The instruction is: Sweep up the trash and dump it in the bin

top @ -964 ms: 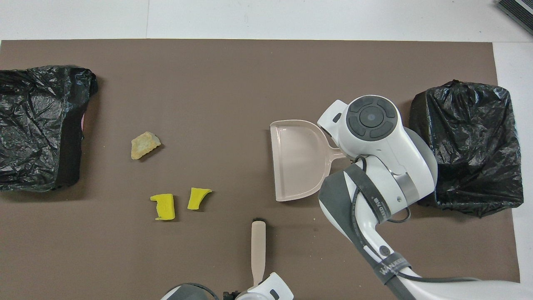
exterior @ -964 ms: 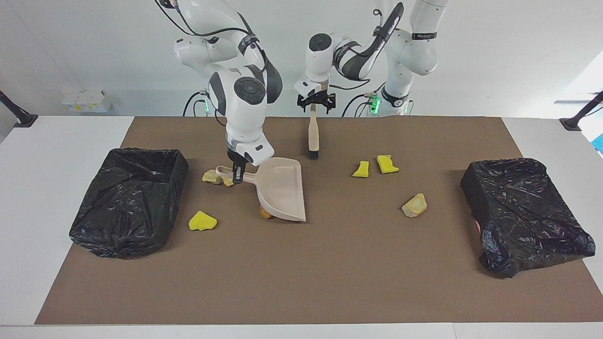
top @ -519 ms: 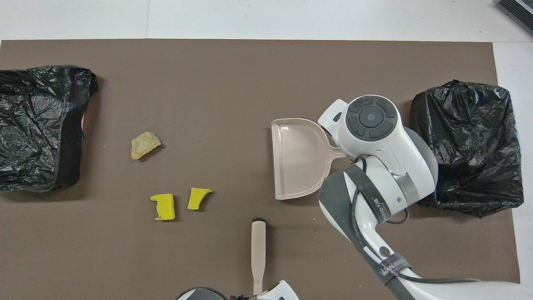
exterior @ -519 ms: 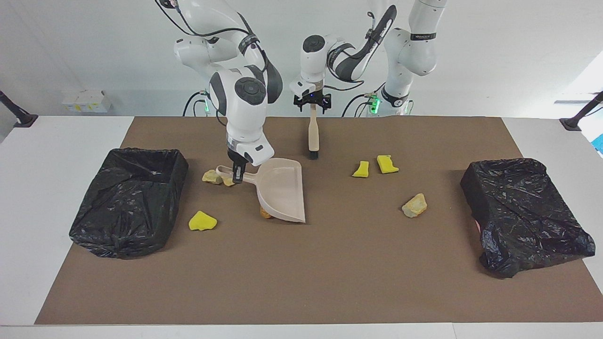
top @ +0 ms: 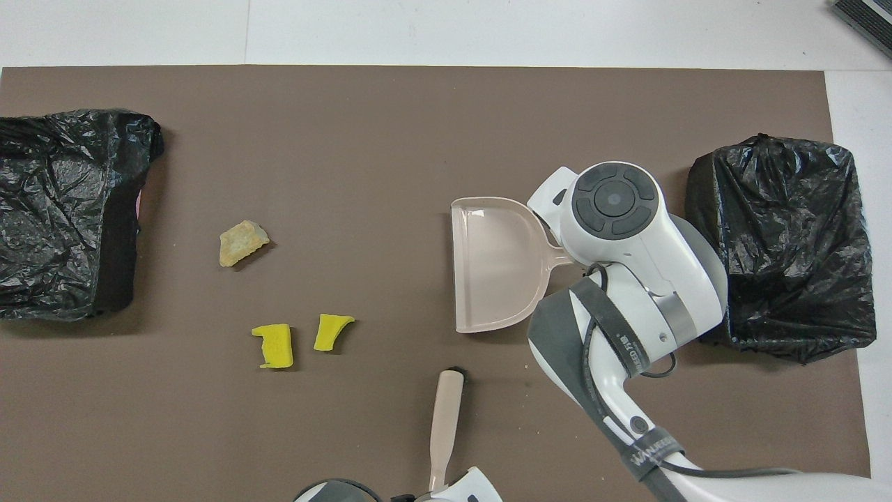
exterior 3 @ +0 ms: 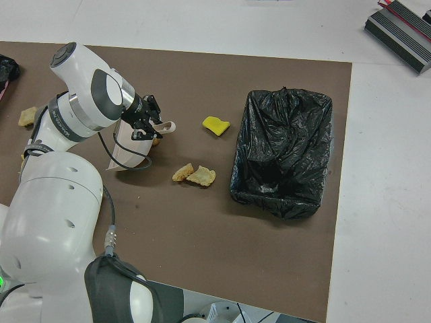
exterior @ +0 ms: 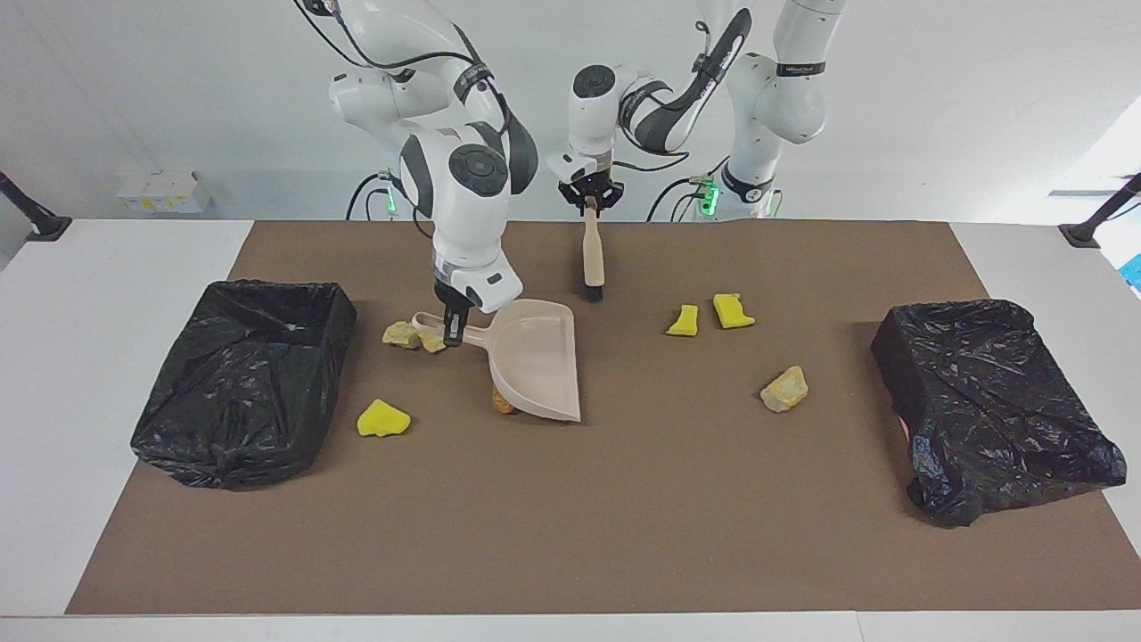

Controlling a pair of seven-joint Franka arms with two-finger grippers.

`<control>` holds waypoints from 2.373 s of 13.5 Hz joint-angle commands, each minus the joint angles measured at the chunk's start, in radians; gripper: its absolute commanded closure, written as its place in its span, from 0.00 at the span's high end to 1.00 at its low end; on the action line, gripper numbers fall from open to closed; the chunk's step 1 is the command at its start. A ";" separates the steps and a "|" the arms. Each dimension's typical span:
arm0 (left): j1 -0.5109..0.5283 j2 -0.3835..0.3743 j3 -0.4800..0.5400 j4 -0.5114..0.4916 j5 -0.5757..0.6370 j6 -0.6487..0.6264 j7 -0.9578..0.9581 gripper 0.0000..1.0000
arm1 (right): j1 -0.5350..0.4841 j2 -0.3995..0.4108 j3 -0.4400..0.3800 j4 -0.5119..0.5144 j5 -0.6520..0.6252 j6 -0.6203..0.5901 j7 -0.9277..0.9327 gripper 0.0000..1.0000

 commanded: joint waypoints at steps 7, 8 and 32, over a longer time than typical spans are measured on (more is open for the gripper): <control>0.249 -0.065 0.017 0.136 0.004 -0.288 0.011 0.00 | 0.005 -0.019 0.005 -0.023 -0.011 0.022 0.059 0.00; 0.259 -0.068 0.017 0.136 0.004 -0.290 0.011 0.00 | 0.005 -0.017 0.005 -0.029 -0.011 0.023 0.062 0.00; 0.202 -0.073 0.009 -0.056 -0.025 -0.104 0.002 0.15 | 0.042 -0.025 0.008 -0.032 0.012 -0.050 0.123 0.00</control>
